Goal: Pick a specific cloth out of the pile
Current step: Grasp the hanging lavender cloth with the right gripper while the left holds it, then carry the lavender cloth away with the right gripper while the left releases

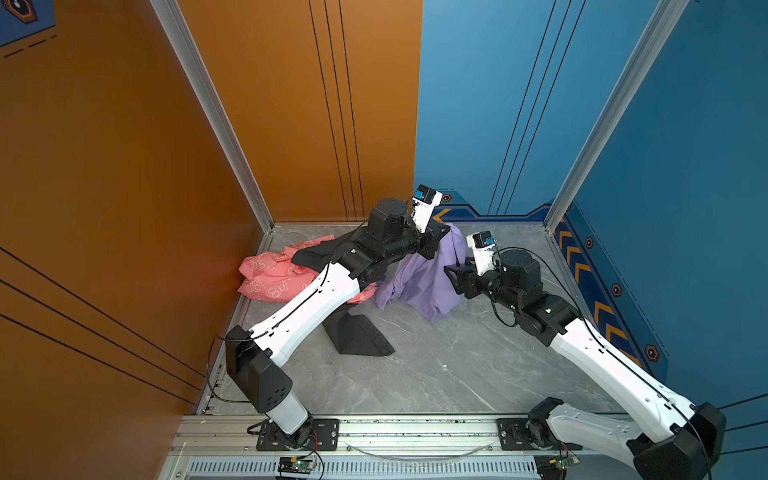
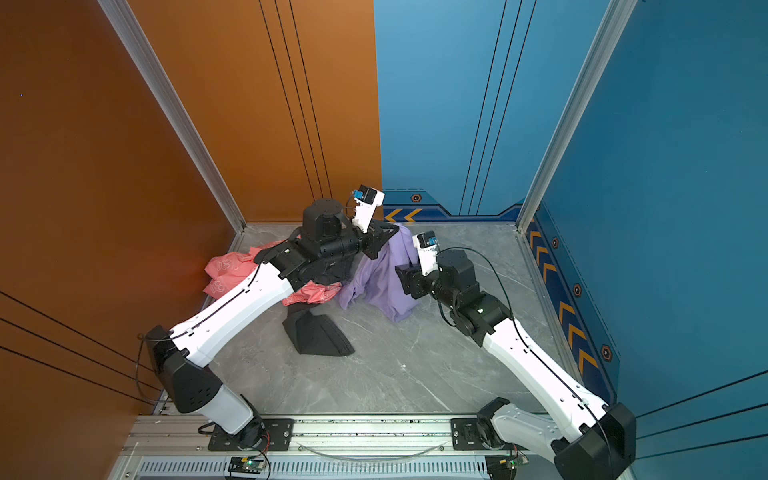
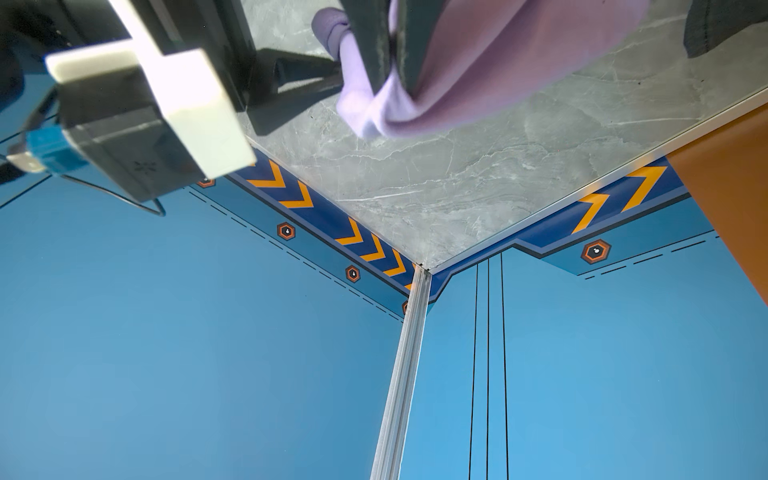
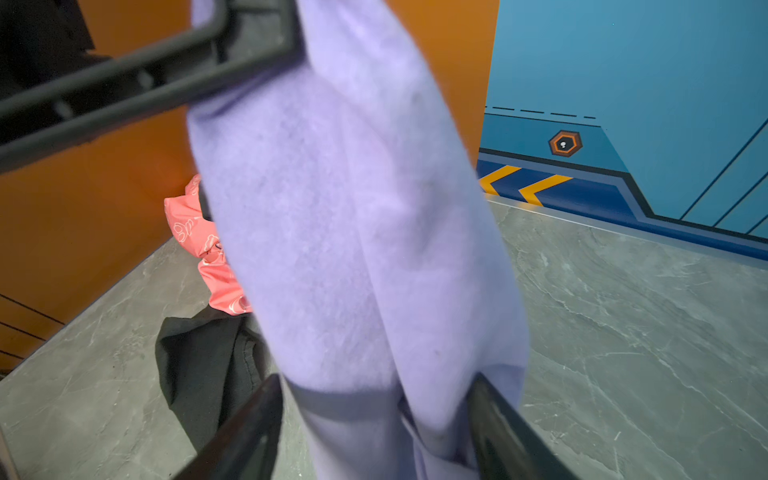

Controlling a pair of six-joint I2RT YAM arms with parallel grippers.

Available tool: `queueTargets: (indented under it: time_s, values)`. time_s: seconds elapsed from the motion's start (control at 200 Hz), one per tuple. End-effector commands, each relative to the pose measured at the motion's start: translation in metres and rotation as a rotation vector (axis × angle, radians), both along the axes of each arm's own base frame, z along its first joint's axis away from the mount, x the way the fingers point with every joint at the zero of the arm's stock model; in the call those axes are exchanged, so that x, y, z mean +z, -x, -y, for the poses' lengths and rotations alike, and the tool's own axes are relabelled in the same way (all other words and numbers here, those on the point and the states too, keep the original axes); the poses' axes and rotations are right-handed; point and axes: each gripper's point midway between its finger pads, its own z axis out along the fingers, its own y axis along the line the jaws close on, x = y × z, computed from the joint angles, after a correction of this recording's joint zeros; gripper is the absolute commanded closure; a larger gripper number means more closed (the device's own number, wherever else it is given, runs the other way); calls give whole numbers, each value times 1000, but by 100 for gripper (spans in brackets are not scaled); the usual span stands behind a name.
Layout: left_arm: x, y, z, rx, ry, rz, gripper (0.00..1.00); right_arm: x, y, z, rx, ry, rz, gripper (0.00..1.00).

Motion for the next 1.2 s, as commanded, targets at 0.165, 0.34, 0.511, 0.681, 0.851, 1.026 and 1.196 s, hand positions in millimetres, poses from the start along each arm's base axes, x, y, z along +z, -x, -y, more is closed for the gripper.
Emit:
queueTargets:
  time_s: [0.165, 0.34, 0.511, 0.681, 0.851, 1.026, 1.196]
  values:
    - [22, 10, -5, 9, 64, 56, 98, 24, -13, 1, -44, -24, 81, 85]
    - [16, 11, -13, 35, 46, 65, 82, 31, -17, 4, -56, -20, 81, 100]
    - [16, 14, -36, 93, 22, 95, 49, 49, -29, 29, -144, -20, 104, 100]
    - [8, 19, -75, 194, -13, 117, 21, 86, -39, 68, -242, -48, 168, 100]
    - [-12, 29, -113, 297, -64, 122, 1, 122, -54, 115, -366, -78, 232, 100]
    - [-31, 37, -147, 391, -111, 105, 2, 153, -77, 158, -468, -133, 265, 100]
    - [-49, 42, -171, 470, -145, 82, 2, 158, -106, 176, -500, -150, 250, 100]
